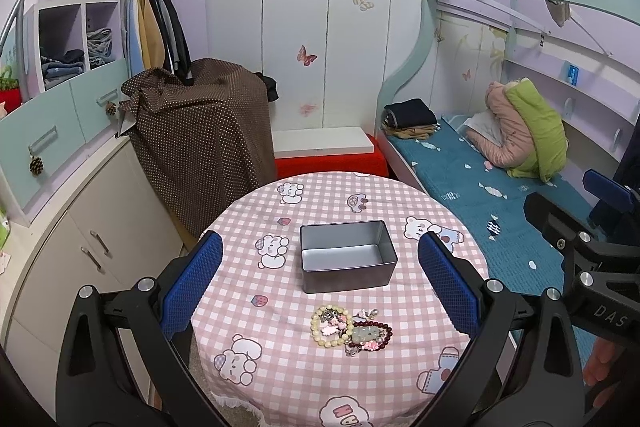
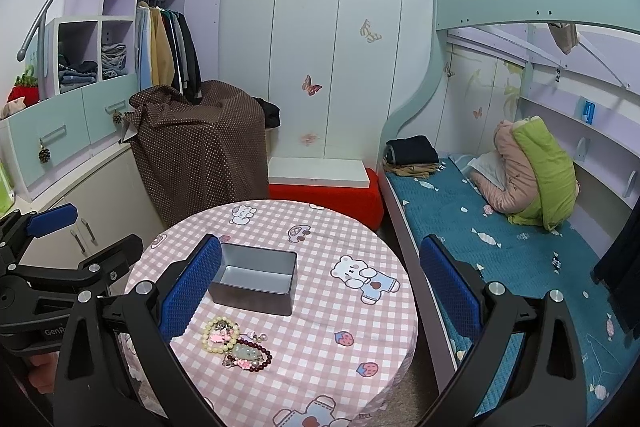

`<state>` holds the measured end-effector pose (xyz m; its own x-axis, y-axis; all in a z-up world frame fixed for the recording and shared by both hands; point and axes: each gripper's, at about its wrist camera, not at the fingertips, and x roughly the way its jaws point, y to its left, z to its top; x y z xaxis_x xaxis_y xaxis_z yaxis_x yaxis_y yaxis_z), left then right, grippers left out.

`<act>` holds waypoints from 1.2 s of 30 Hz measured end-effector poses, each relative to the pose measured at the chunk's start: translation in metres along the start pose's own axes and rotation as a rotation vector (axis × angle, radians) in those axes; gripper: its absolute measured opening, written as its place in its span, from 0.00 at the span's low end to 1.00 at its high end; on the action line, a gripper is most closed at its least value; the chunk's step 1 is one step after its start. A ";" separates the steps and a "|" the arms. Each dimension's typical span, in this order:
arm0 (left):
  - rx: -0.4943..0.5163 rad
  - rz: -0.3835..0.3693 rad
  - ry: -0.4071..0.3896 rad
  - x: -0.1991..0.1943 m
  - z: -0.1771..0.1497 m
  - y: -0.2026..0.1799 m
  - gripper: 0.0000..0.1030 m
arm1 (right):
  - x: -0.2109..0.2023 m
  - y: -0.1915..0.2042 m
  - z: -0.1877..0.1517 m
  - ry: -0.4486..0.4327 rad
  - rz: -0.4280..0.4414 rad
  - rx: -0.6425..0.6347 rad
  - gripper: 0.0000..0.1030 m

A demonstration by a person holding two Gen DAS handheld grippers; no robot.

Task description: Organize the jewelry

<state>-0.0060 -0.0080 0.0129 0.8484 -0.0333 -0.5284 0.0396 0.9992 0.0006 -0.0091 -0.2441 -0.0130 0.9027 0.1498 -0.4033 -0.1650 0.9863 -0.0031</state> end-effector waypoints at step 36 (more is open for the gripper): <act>-0.005 -0.079 0.040 0.035 -0.002 0.027 0.95 | 0.025 0.014 -0.001 0.053 -0.025 0.018 0.93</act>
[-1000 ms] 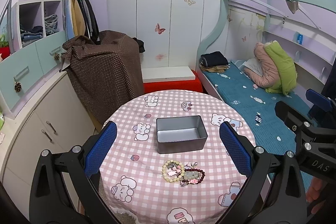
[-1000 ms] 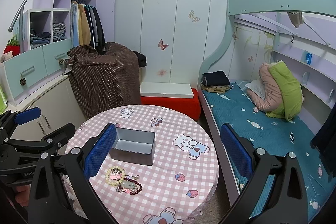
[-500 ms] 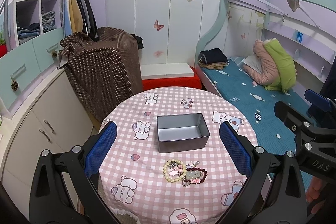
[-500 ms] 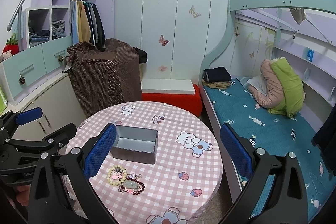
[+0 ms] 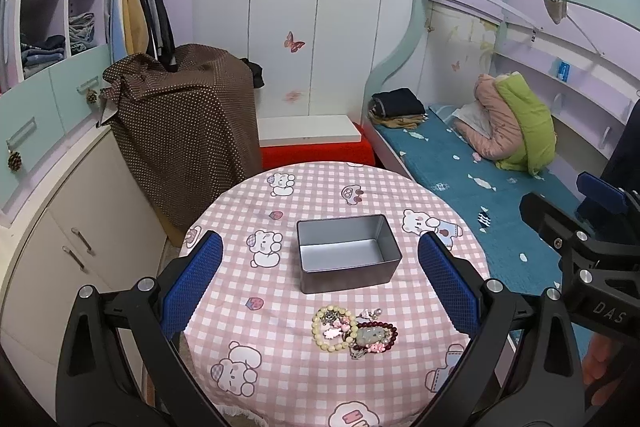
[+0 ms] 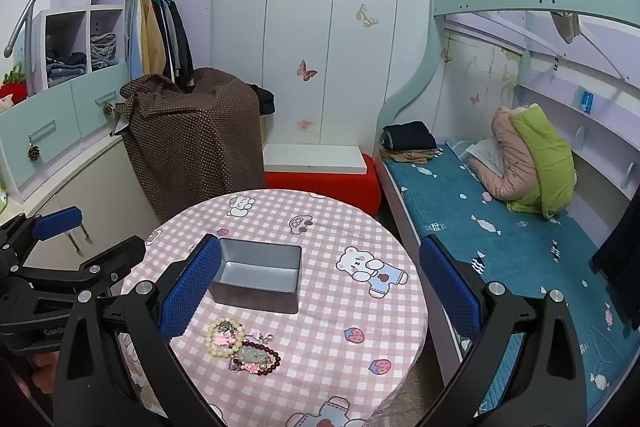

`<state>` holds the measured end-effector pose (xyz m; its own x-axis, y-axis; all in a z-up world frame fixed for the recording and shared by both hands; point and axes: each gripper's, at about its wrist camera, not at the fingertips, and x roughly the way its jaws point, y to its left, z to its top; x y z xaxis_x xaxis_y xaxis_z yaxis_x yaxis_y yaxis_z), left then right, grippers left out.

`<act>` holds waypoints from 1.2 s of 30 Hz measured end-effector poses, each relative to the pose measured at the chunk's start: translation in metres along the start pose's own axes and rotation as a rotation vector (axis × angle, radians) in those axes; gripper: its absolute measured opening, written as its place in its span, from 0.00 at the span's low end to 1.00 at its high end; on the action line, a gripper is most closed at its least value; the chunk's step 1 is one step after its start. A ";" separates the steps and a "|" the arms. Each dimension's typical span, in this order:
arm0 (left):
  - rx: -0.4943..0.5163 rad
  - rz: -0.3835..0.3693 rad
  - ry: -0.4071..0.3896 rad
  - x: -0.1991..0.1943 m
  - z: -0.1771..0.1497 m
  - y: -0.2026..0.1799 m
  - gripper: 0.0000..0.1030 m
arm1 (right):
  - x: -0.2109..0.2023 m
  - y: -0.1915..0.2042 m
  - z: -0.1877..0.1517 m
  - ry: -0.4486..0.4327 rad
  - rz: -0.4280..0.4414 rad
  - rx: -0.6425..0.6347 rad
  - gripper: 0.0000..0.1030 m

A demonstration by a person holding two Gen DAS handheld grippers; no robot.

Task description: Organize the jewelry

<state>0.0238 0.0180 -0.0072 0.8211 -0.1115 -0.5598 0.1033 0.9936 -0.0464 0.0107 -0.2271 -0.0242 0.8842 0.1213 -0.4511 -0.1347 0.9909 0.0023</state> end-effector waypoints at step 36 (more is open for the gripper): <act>-0.030 -0.080 0.430 0.097 -0.079 0.036 0.95 | 0.100 0.015 -0.096 0.474 0.026 -0.031 0.80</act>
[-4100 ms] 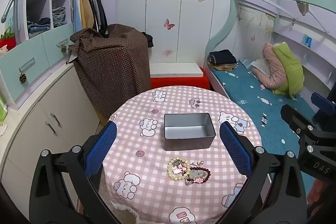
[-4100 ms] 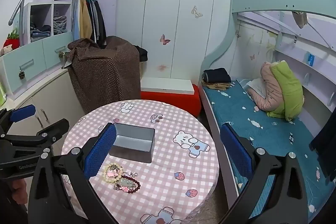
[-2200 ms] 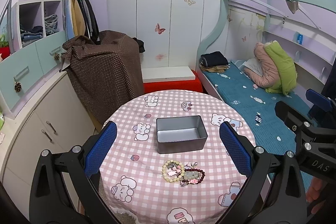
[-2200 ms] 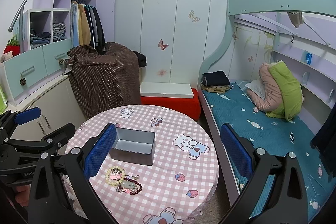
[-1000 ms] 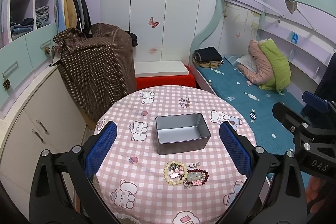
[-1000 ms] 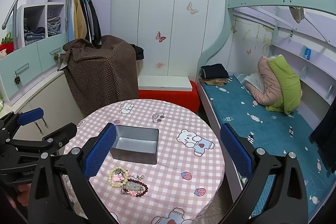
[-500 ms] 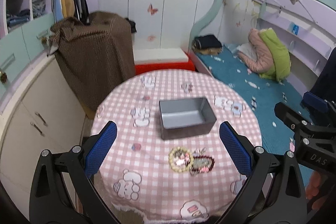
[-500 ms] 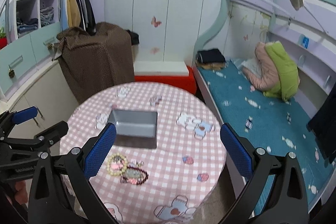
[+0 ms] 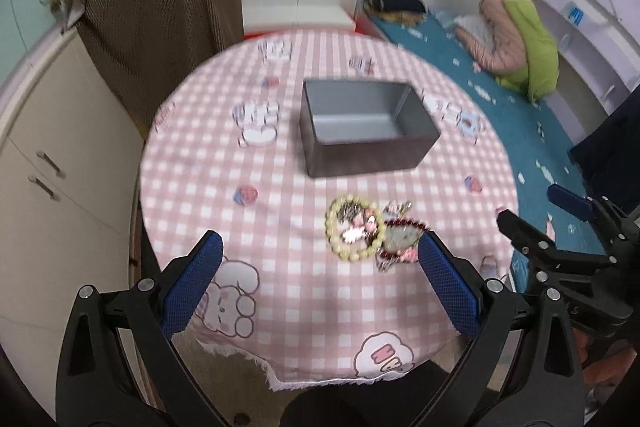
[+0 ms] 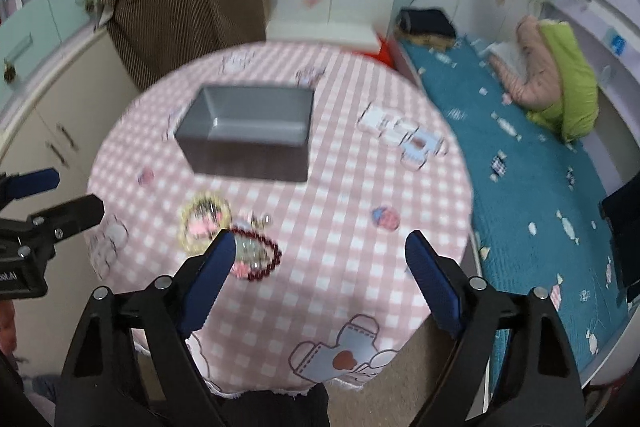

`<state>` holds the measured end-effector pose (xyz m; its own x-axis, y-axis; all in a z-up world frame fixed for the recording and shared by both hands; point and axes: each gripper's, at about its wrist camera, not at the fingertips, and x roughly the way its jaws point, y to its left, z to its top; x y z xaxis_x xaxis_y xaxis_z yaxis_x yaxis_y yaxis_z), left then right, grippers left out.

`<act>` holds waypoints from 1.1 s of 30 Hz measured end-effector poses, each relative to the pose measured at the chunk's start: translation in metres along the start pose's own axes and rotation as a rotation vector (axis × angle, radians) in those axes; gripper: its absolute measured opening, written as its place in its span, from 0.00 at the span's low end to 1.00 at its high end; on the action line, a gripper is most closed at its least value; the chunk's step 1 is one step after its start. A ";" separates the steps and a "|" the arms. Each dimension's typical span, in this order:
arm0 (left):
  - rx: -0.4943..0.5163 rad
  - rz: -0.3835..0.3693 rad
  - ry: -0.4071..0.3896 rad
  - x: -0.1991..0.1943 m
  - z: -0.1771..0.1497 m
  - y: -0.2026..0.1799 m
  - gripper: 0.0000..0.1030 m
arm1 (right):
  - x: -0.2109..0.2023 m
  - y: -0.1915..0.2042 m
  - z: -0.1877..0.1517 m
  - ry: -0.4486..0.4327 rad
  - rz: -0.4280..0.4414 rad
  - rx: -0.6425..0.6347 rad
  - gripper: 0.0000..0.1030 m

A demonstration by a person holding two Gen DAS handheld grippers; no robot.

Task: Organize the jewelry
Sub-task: 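Lower both tools toward the jewelry pile beside the grey tray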

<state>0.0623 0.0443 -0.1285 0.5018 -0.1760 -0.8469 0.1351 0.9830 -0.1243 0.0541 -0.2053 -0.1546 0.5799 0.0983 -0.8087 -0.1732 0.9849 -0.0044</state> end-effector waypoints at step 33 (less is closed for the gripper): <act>-0.012 0.110 0.357 0.129 0.026 0.014 0.94 | 0.117 -0.021 0.008 0.284 0.082 -0.161 0.41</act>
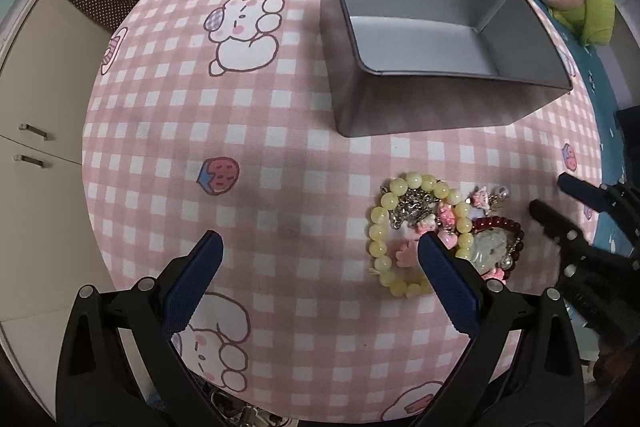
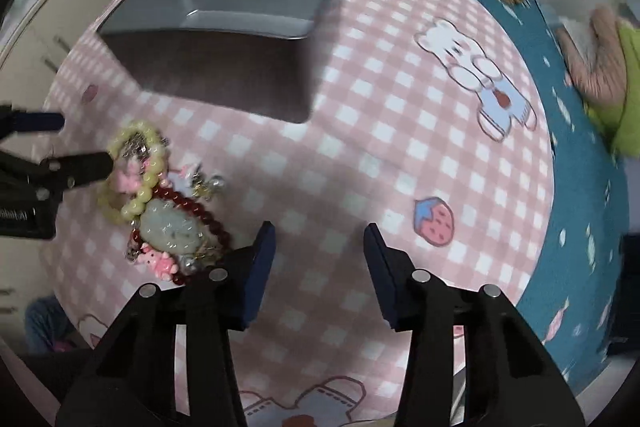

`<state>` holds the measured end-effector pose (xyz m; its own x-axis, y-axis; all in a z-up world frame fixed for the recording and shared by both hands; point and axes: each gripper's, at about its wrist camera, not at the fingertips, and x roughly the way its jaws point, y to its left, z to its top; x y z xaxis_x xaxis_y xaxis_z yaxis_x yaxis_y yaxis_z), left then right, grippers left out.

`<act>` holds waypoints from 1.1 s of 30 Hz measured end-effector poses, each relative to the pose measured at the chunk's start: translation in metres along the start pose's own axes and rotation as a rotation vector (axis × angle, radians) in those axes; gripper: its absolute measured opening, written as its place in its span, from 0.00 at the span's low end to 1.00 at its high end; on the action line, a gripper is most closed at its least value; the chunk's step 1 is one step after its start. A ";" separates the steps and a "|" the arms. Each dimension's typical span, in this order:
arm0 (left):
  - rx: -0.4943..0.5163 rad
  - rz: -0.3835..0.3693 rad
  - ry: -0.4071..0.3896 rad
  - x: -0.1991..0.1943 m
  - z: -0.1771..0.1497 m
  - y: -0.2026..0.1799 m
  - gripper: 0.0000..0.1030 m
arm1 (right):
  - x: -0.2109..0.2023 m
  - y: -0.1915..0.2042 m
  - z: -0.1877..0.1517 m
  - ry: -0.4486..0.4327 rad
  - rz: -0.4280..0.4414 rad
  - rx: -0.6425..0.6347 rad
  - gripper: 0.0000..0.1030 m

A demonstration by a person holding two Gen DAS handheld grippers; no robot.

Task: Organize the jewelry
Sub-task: 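Lower both tools toward the jewelry pile beside the grey tray, then grasp the yellow bead bracelet with the left tool while the right grasps the dark red bracelet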

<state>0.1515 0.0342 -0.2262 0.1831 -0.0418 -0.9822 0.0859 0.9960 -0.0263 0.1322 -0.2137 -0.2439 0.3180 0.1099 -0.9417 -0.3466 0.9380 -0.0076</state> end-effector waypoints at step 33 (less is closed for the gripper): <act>0.097 -0.016 0.054 0.017 0.010 -0.005 0.09 | 0.005 0.009 0.008 -0.002 0.034 -0.126 0.07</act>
<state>0.1636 0.0275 -0.2406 0.1283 -0.0509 -0.9904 0.1830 0.9827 -0.0268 0.1375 -0.2019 -0.2463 0.3060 0.1414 -0.9415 -0.4648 0.8852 -0.0181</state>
